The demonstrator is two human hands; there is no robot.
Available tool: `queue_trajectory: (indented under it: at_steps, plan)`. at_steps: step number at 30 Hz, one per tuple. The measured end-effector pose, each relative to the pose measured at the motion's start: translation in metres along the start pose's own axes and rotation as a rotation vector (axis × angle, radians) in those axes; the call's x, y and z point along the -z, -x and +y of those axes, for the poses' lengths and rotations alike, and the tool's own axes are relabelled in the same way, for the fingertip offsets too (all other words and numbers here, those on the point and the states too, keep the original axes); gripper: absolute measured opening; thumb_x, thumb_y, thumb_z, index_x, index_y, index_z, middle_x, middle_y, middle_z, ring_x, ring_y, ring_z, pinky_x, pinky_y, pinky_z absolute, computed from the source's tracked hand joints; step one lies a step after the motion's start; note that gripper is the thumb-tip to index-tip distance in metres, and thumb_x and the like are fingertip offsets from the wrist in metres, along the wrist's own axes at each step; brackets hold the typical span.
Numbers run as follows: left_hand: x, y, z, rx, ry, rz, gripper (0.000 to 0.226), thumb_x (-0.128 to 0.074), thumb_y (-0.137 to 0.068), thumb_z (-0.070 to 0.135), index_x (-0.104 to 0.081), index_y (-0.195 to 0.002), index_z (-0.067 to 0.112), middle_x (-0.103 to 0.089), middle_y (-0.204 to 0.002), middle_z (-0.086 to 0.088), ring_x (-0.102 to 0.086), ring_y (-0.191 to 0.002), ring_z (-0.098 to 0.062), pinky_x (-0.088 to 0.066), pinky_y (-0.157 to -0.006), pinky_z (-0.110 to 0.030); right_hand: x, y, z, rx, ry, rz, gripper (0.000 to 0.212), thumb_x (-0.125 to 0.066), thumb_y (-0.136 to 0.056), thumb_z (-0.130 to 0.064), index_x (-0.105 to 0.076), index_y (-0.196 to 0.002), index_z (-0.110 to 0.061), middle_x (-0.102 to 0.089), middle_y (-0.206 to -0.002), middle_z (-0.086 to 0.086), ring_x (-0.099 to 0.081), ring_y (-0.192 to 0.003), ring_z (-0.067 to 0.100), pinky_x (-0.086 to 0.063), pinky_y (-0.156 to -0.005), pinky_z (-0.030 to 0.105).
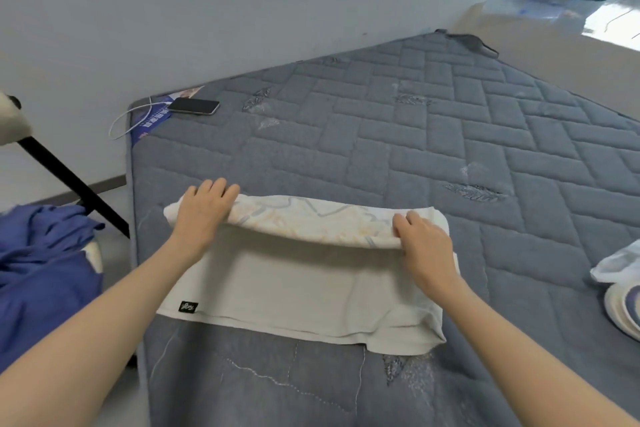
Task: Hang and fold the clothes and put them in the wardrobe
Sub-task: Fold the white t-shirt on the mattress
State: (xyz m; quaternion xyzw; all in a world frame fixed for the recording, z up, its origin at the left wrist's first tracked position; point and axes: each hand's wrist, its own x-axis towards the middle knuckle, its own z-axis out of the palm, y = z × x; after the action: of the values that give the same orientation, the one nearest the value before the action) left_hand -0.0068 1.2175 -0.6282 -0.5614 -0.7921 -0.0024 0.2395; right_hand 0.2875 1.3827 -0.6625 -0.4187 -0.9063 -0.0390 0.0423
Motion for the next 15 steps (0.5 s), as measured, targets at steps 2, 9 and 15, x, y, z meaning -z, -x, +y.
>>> queue_trajectory:
  at_steps: [2, 9, 15]
  plan:
    - [-0.002, 0.02, 0.0, -0.022, -0.006, -0.066, 0.042, -0.074, -0.035, -0.022, -0.062, -0.071, -0.004, -0.055, -0.062, -0.018, -0.056, -0.052, -0.03, -0.043, -0.047, -0.033, -0.009, 0.019, -0.006, 0.038, 0.018, -0.034, 0.021, -0.046, -0.084, -0.004, -0.043, -0.099, -0.019, -0.05, -0.1, 0.002, -0.05, -0.088, 0.024, -0.021, -0.061, 0.031]
    - [-0.024, 0.087, -0.005, -0.127, -0.06, -0.164, 0.052, -0.081, -0.029, -0.016, -0.066, -0.075, 0.001, -0.052, -0.056, -0.01, -0.053, -0.046, -0.024, -0.043, -0.044, -0.029, -0.034, 0.074, -0.017, 0.07, 0.092, -0.173, 0.022, -0.038, -0.089, -0.006, -0.043, -0.106, -0.02, -0.049, -0.102, -0.001, -0.045, -0.095, 0.022, -0.022, -0.071, 0.031]
    - [-0.038, 0.11, 0.006, 0.132, -0.114, -0.642, 0.049, -0.048, -0.088, 0.007, -0.032, -0.132, 0.021, -0.045, -0.121, -0.001, -0.046, -0.113, -0.02, -0.036, -0.087, -0.029, -0.032, 0.09, -0.014, 0.002, 0.042, -0.078, 0.024, -0.048, -0.077, 0.005, -0.047, -0.091, -0.013, -0.054, -0.086, 0.004, -0.051, -0.08, 0.027, -0.025, -0.063, 0.031]
